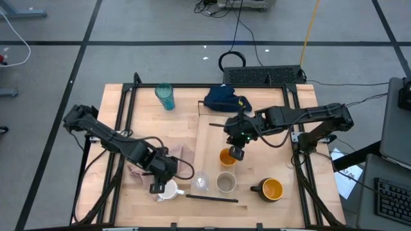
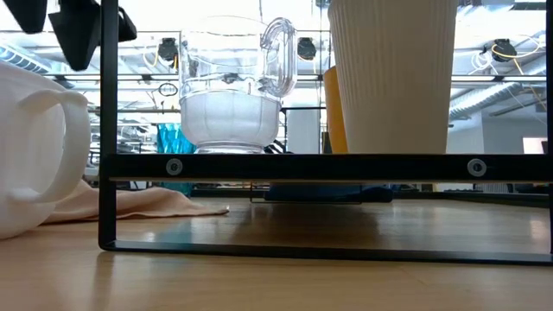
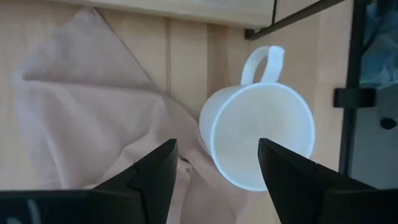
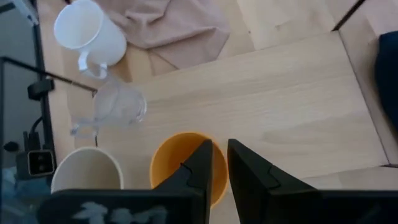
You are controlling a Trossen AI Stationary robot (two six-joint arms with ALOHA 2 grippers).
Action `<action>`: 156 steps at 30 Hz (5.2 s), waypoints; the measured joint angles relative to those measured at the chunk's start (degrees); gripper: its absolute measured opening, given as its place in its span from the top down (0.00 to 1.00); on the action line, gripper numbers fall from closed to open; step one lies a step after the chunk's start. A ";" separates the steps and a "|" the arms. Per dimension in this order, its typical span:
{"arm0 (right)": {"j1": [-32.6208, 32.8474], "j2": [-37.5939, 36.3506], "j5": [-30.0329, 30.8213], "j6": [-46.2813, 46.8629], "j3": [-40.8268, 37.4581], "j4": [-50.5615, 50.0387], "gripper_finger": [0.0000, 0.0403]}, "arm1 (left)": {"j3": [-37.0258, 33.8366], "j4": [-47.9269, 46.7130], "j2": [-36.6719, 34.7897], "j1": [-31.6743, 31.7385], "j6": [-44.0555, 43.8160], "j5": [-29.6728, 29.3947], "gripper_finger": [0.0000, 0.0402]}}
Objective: Stack small to large cups/mugs on shelf
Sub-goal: Put the white cup on the shelf aligned with the transparent cup
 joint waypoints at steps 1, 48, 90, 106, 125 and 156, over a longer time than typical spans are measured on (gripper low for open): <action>0.52 0.00 0.00 -0.09 0.00 0.00 0.90 | 0.03 0.02 0.91 -0.17 -0.05 0.06 0.44; 4.39 -0.02 0.02 0.00 -0.04 2.14 0.90 | 0.04 -1.27 10.84 4.11 1.81 6.69 0.98; 4.43 -0.04 3.30 -5.55 -0.04 2.08 0.90 | 1.16 3.81 -3.18 23.95 -41.02 3.70 0.99; 4.58 -0.04 3.05 -8.53 -0.04 2.08 0.90 | 4.10 6.59 -2.07 22.38 -50.98 -0.47 0.99; 5.79 -0.55 2.78 -9.32 -0.04 1.38 0.90 | 32.28 -13.88 19.97 22.22 -43.11 -2.49 0.99; 6.86 -7.26 2.99 -9.97 -0.02 0.77 0.90 | 34.54 -22.33 23.59 21.94 -45.29 -3.42 0.99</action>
